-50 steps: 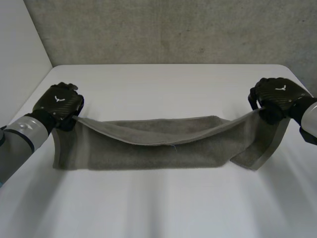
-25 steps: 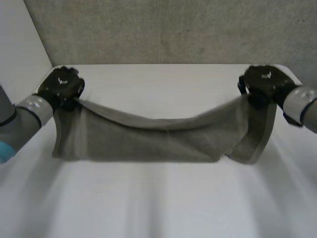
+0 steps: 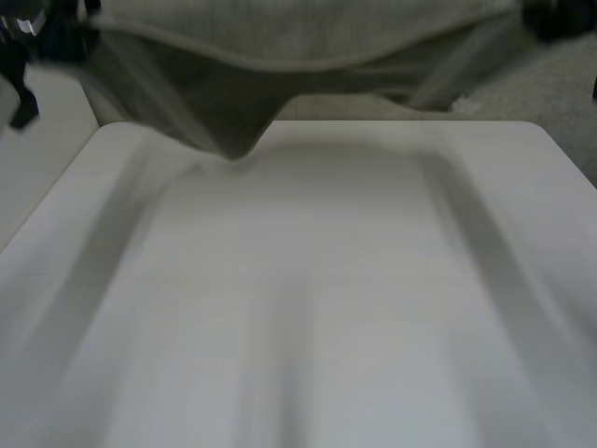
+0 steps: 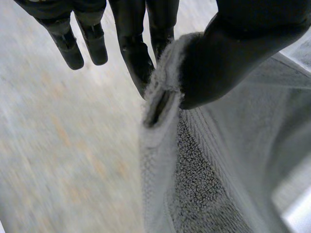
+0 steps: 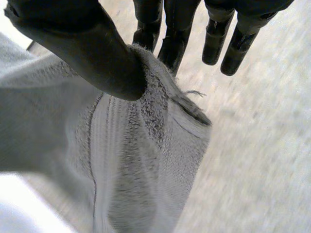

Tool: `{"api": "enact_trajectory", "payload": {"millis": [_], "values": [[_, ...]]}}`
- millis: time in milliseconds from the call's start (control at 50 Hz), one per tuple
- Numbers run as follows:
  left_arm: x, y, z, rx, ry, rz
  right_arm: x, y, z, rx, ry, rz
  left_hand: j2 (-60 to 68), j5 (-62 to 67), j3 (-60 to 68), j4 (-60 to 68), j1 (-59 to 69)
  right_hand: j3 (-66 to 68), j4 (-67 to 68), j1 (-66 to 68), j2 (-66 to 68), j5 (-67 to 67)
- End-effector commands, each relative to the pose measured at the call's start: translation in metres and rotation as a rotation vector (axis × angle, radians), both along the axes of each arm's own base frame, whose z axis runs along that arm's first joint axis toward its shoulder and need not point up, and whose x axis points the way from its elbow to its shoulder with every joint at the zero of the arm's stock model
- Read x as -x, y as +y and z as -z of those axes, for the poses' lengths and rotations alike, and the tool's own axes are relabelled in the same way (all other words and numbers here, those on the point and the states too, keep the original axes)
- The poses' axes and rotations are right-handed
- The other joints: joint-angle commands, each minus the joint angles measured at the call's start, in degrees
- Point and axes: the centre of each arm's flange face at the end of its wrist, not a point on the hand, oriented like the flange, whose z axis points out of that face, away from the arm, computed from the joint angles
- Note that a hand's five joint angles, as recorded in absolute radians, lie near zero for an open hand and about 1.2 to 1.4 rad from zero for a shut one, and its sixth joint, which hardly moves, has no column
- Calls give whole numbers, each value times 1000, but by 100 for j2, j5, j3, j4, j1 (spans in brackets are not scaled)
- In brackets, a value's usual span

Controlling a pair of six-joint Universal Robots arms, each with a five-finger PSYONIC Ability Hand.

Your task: Fold the towel.

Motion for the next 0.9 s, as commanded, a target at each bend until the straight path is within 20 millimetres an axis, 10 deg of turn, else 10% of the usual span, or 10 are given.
{"api": "enact_trajectory", "payload": {"millis": [20,240,520,700,900], "values": [[-14,18,67,-182,-84,-1,23,11,65,-172,92,-4,279,489,-293,-336,646,-246,-437,432,477,359],[-17,57,132,-351,-203,32,38,47,136,-369,143,-77,279,489,-293,-336,646,-246,-437,432,477,359],[-38,88,89,-288,-196,7,68,75,63,-286,137,-29,279,489,-293,-336,646,-246,-437,432,477,359],[-28,76,115,-388,-203,75,67,53,87,-374,133,-71,279,489,-293,-336,646,-246,-437,432,477,359],[-7,20,162,-515,-251,142,51,16,134,-487,180,-83,279,489,-293,-336,646,-246,-437,432,477,359]]}}
